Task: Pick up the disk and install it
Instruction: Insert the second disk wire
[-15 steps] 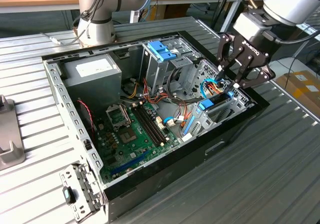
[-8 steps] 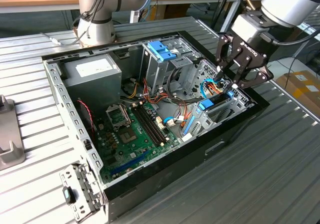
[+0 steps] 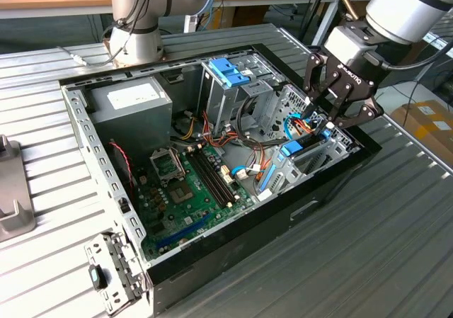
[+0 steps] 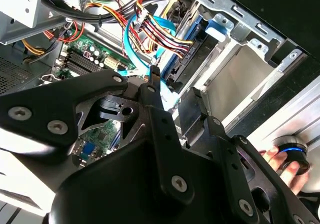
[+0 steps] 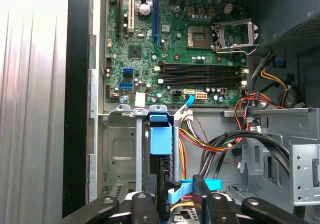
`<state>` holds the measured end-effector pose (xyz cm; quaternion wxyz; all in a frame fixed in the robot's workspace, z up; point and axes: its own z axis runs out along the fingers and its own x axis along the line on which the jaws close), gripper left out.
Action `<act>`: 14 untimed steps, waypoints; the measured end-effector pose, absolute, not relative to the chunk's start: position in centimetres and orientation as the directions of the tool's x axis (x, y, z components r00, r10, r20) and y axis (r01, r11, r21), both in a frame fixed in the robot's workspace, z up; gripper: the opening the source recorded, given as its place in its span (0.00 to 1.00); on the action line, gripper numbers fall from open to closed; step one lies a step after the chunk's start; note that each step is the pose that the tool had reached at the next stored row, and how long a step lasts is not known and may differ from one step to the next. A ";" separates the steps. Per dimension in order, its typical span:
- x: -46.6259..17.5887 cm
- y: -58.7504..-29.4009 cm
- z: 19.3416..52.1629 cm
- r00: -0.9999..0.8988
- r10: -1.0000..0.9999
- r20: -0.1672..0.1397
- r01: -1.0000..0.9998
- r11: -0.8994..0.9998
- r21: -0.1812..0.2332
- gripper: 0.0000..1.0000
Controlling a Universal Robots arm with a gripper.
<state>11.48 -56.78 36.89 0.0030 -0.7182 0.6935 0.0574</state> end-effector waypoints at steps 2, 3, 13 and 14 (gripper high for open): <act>11.5 -56.8 36.9 0.032 -0.996 -0.087 -0.996 -0.038 0.075 0.42; 11.5 -56.8 36.9 0.032 -0.996 -0.087 -0.996 -0.038 0.075 0.40; 11.5 -56.8 36.9 0.032 -0.996 -0.087 -0.996 -0.038 0.075 0.21; 11.5 -56.8 36.9 0.032 -0.996 -0.087 -0.996 -0.038 0.075 0.21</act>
